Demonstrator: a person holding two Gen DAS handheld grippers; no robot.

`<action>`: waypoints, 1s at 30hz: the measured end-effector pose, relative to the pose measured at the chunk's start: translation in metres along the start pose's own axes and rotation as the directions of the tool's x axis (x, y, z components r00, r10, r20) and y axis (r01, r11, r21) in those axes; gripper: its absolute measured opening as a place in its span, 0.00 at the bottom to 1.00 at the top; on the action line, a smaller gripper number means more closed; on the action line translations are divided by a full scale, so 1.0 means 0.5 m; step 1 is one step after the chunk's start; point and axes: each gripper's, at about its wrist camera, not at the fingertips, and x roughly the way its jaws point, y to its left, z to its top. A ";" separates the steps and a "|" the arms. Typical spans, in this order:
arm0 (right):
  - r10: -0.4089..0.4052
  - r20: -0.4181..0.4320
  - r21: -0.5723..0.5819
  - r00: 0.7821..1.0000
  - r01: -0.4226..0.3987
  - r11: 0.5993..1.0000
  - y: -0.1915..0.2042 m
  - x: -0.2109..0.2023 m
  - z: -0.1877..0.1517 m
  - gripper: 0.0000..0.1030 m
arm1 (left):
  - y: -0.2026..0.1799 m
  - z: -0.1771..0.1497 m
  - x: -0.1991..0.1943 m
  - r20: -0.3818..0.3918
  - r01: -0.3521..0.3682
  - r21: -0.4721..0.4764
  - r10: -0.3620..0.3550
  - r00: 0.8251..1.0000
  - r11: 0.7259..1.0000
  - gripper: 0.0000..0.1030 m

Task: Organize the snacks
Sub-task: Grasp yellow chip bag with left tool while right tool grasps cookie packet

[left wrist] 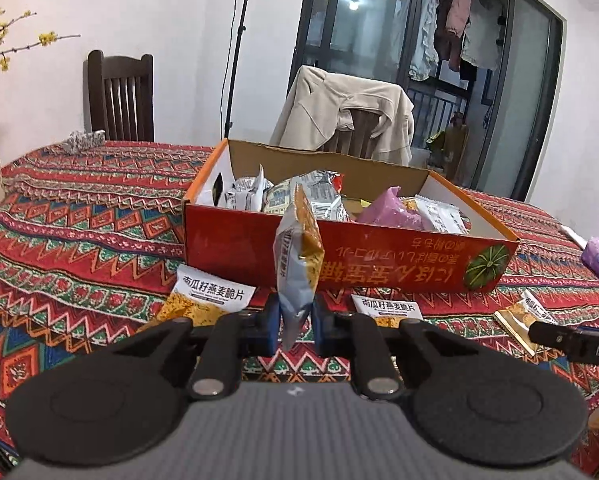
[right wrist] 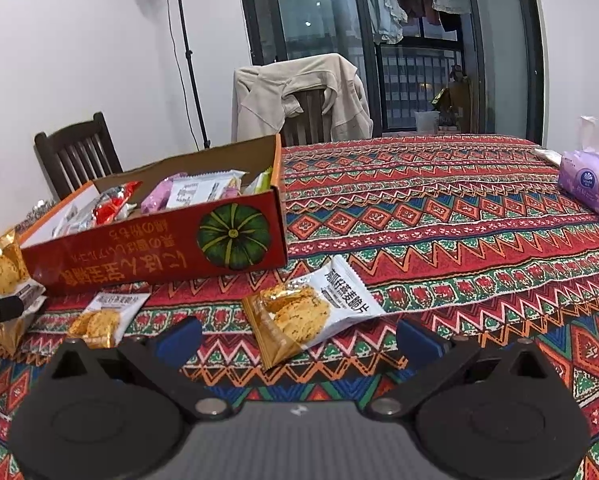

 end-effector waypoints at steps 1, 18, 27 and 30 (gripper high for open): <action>-0.003 0.007 0.006 1.000 0.003 1.000 -0.002 -0.001 0.001 1.00 | -0.001 0.000 -0.004 0.010 0.000 0.002 0.000 1.000 1.000 0.16; -0.070 -0.111 -0.196 0.991 0.047 0.980 0.018 0.051 0.040 0.91 | 0.018 0.012 -0.036 0.078 -0.003 -0.027 0.005 0.997 1.000 0.16; -0.017 -0.130 -0.177 0.991 -0.006 0.984 0.016 0.115 0.044 1.00 | 0.022 0.016 -0.045 0.100 0.003 -0.031 0.000 0.995 0.999 0.16; -0.022 -0.133 -0.179 0.991 -0.003 0.984 0.018 0.115 0.043 1.00 | 0.015 0.014 -0.043 0.097 -0.009 -0.010 0.010 0.995 1.000 0.16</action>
